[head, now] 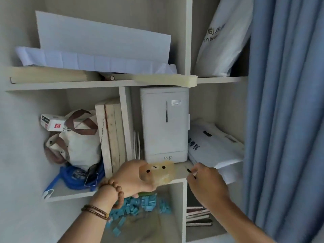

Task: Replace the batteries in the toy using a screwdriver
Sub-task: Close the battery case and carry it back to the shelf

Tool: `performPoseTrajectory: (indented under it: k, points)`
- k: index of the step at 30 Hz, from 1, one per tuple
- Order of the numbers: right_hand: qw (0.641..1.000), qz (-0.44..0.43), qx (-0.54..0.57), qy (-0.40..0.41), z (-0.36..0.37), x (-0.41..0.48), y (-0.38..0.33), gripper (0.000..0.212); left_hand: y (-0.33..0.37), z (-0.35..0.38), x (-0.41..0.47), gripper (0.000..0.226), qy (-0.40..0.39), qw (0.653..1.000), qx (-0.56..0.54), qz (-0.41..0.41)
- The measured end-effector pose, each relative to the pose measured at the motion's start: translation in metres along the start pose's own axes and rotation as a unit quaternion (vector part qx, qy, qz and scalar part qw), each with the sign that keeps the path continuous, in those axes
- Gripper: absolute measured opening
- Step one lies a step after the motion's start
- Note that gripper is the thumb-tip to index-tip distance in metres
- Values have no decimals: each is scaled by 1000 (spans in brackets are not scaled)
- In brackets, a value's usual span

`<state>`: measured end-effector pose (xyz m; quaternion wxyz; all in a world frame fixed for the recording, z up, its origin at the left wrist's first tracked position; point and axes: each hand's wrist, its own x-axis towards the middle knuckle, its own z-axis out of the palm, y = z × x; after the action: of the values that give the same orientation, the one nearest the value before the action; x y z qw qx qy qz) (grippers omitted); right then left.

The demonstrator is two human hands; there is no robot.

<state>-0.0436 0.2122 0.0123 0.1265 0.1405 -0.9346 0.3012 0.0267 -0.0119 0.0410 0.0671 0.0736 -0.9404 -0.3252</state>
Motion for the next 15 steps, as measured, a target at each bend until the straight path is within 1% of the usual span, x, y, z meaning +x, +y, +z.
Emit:
performPoseTrajectory:
  k: [2, 5, 8, 11, 15]
  points:
    - [1000, -1, 3, -6, 12, 7, -1, 22, -5, 4, 10, 66, 7, 1000, 8, -6]
    - [1000, -4, 16, -6, 34, 19, 0, 22, -14, 19, 25, 63, 25, 1000, 19, 0]
    - [1000, 5, 16, -11, 52, 29, 3, 20, -22, 36, 35, 66, 41, 999, 26, -3]
    - [1000, 8, 25, 0, 66, 40, 9, 20, -29, 50, 41, 68, 65, 997, 35, 16]
    - [1000, 9, 0, 18, 77, 55, 17, 20, -31, 61, 51, 63, 86, 996, 0, 12]
